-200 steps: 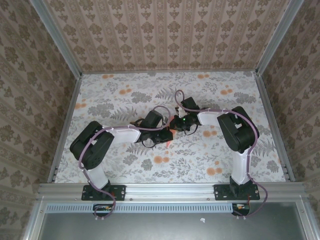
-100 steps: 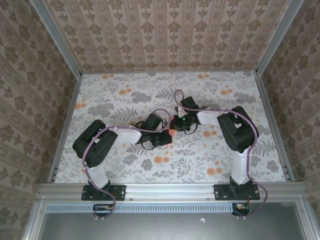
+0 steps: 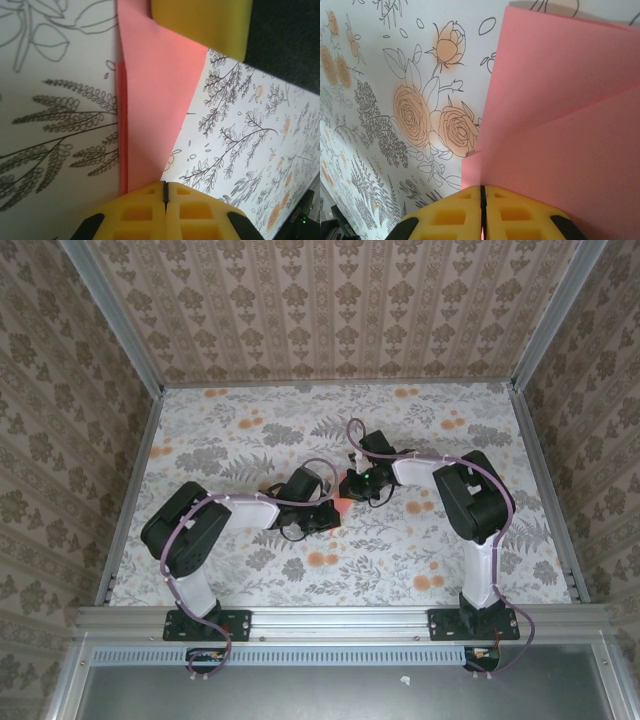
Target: Fold a paper plane with a square sheet of paper (fold left side to right side)
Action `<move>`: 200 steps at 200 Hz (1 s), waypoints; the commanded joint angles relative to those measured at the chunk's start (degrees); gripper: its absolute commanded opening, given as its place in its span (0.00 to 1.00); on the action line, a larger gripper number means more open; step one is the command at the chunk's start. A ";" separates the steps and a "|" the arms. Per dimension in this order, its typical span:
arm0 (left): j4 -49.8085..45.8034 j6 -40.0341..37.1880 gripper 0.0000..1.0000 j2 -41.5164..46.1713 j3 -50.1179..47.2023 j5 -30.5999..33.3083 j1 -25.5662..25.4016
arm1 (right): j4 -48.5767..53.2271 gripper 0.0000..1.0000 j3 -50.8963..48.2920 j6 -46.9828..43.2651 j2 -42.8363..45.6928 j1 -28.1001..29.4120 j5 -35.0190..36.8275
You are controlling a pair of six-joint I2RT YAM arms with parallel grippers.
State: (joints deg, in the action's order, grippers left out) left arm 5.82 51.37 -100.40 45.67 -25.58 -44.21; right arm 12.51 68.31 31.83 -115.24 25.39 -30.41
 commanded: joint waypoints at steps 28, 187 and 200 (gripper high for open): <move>-5.76 -1.41 0.05 2.00 -2.14 -1.71 0.39 | 6.54 0.10 0.13 -1.49 -3.56 -0.40 6.92; -9.19 -6.02 0.07 10.75 -3.92 -5.17 4.57 | 7.19 0.09 0.50 -1.75 -3.36 -0.59 6.38; -7.93 -5.96 0.08 10.40 -3.10 -6.19 4.60 | 7.20 0.09 0.50 -1.65 -3.21 -0.60 6.41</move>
State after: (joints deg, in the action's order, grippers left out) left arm -1.37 47.70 -91.20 40.45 -29.43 -39.68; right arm 14.90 69.80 31.22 -115.79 25.39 -30.24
